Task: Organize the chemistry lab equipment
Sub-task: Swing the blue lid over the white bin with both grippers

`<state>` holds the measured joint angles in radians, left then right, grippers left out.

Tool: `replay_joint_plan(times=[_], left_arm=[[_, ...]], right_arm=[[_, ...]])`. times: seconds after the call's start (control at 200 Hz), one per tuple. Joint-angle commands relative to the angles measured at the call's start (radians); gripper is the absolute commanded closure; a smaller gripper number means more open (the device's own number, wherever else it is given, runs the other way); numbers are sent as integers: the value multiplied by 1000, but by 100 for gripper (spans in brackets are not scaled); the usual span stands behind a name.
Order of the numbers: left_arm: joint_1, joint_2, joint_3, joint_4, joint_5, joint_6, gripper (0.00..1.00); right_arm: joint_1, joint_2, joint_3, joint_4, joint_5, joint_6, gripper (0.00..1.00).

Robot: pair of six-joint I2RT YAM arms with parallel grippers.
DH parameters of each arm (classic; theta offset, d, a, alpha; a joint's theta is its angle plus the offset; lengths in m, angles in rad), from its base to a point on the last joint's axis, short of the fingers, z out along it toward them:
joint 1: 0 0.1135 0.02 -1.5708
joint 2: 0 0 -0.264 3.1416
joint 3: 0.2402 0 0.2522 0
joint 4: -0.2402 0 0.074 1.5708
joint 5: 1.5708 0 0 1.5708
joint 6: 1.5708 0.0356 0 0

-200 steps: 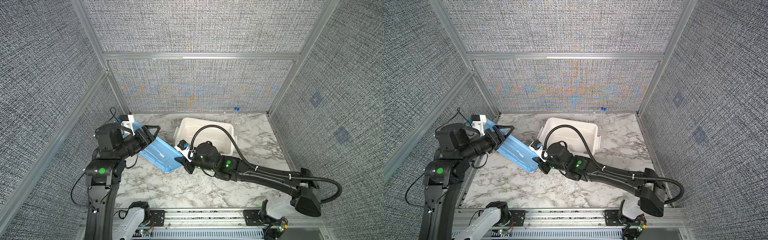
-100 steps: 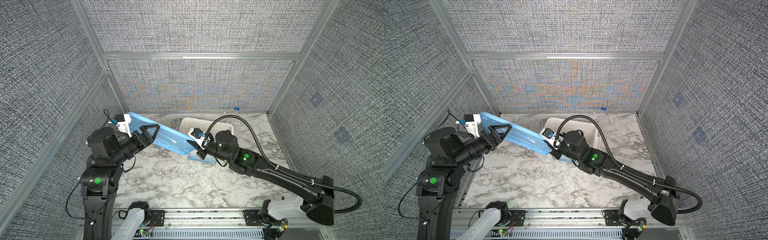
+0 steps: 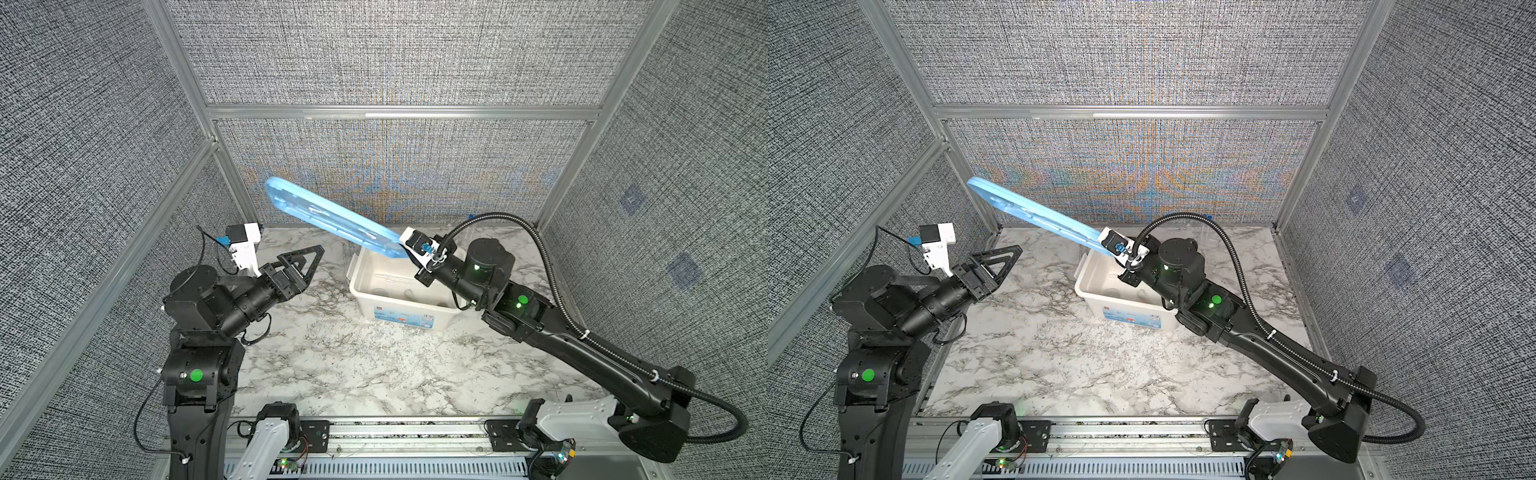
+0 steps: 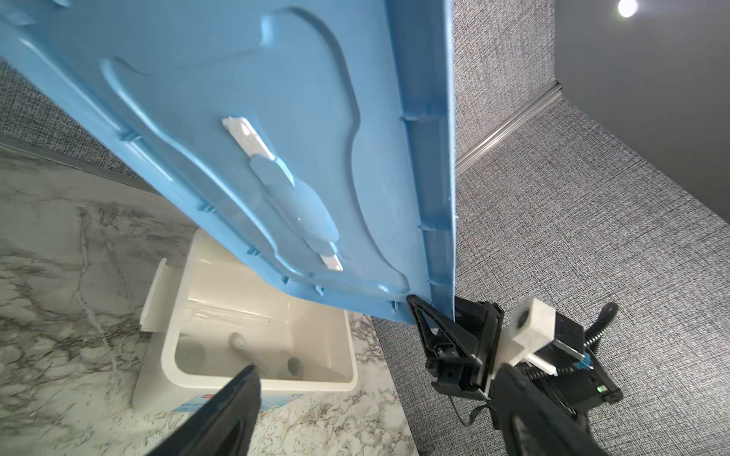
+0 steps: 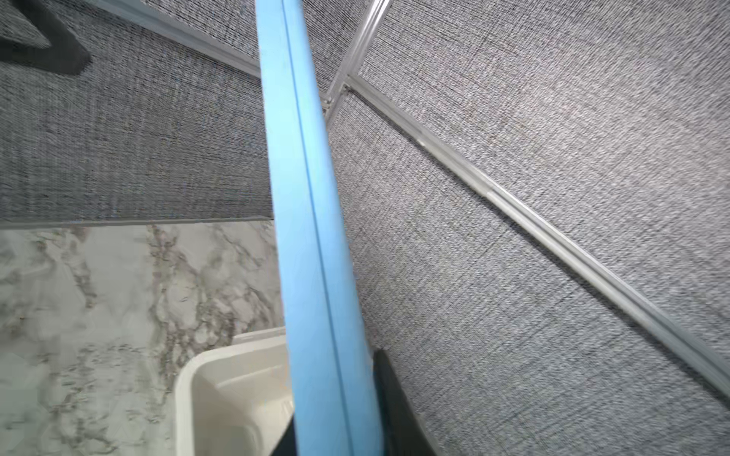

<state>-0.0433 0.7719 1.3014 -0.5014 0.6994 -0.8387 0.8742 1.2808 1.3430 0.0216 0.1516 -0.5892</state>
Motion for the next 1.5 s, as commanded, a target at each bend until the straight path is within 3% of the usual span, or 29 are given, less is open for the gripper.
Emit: replay_joint_plan(times=[0.0,0.14,0.355,0.765,1.246,1.496], left_arm=[[1,-9,-10,62,30,11,6],[1,0,-14,-1,18,49,4],[2,30,-31,-90,-14,155,2],[3,151,-81,-55,-16,197,3],[-1,375,-136,48,-18,242,8],[-26,458,-166,61,-77,261,8]], right_arm=[[-31,3,1,61,70,-196,88],[-97,-17,-37,69,110,-347,88],[-201,-36,-125,103,50,-509,88],[-316,-92,-318,92,-43,-541,88],[-312,-306,-590,66,-194,-511,83],[-241,-310,-641,43,-126,-556,78]])
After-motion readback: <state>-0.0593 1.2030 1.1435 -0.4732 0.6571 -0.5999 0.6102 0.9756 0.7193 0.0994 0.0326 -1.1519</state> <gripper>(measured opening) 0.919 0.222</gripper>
